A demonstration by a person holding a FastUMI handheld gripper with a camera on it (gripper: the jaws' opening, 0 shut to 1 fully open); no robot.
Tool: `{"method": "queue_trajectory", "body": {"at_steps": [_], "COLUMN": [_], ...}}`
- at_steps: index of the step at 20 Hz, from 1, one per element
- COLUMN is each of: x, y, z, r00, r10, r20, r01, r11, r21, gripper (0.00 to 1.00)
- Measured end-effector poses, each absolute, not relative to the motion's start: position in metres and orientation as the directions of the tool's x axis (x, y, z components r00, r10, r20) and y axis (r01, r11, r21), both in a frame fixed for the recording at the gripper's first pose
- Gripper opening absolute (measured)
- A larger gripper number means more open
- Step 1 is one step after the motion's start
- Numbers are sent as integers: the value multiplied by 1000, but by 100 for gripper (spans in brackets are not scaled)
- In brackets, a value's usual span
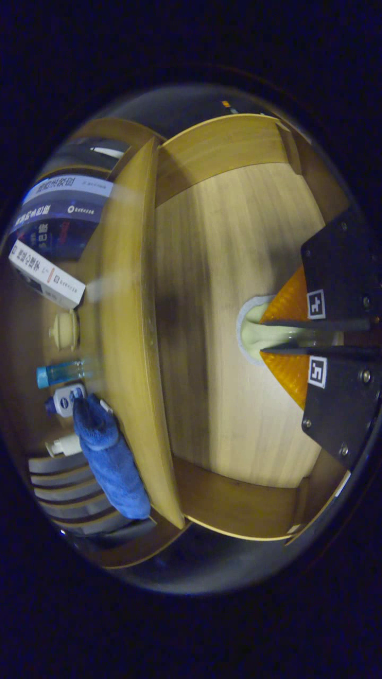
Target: Pull open the drawer, take out the items inside it, and place them on the countertop above the cabinet.
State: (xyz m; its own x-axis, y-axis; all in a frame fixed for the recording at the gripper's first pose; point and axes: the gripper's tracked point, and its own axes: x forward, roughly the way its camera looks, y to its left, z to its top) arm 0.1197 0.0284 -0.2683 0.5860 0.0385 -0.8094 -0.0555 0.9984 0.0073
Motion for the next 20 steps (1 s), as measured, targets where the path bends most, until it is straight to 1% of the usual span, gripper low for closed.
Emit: {"method": "queue_trajectory", "body": {"at_steps": [4,8,10,13,16,18,20], "x": [121,126,129,134,135,134,135], "y": [27,36,35,38,45,42,40], "z": [-256,-215,-188,-138,-75,-30,-2], "r00": [625,700,752,843,926,968,987], "r10": [17,84,96,124,175,152,124], "r20": [-781,-709,-652,-523,-334,-199,-98], "r01": [-85,-88,-97,-105,-143,-133,-117], "r11": [995,996,995,992,983,985,990], "r21": [-47,31,34,67,117,108,78], "gripper": [11,11,11,11,11,11,11]}}
